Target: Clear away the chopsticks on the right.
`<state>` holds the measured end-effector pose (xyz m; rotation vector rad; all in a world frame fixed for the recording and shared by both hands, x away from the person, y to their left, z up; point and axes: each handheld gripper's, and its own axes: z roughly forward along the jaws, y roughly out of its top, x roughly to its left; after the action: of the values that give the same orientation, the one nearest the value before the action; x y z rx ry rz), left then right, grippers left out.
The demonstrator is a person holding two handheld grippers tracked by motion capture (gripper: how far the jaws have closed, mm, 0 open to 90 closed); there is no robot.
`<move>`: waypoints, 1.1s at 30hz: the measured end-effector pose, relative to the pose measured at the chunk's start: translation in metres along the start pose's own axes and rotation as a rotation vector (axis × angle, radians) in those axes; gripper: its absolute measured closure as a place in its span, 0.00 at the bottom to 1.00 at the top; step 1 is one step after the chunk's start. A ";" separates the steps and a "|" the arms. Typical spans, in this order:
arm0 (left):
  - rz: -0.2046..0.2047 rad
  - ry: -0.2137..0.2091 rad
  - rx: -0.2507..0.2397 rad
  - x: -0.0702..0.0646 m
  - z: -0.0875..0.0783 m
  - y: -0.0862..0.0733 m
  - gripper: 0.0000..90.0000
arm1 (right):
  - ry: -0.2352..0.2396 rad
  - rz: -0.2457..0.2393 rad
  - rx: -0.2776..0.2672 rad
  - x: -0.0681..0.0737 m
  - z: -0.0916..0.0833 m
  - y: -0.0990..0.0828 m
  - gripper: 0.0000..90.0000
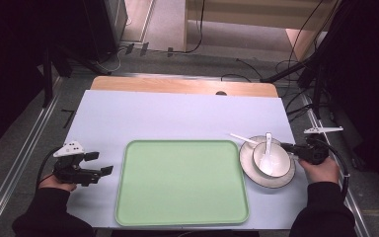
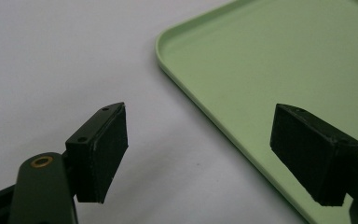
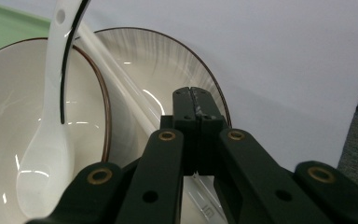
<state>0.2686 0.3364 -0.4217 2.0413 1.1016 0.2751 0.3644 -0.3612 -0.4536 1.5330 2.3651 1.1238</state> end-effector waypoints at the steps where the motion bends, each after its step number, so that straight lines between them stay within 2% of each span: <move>1: 0.005 -0.002 0.002 0.000 0.000 0.001 0.21 | -0.001 0.001 0.003 0.001 -0.001 -0.001 1.00; 10: 0.011 -0.012 0.001 0.000 0.005 0.004 0.21 | -0.003 -0.008 0.001 0.003 -0.007 -0.007 1.00; 33: 0.022 -0.023 0.005 0.000 0.008 0.009 0.21 | -0.005 0.010 0.014 0.001 -0.020 -0.023 0.99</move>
<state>0.2780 0.3290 -0.4212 2.0568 1.0676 0.2589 0.3376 -0.3760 -0.4537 1.5520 2.3692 1.1070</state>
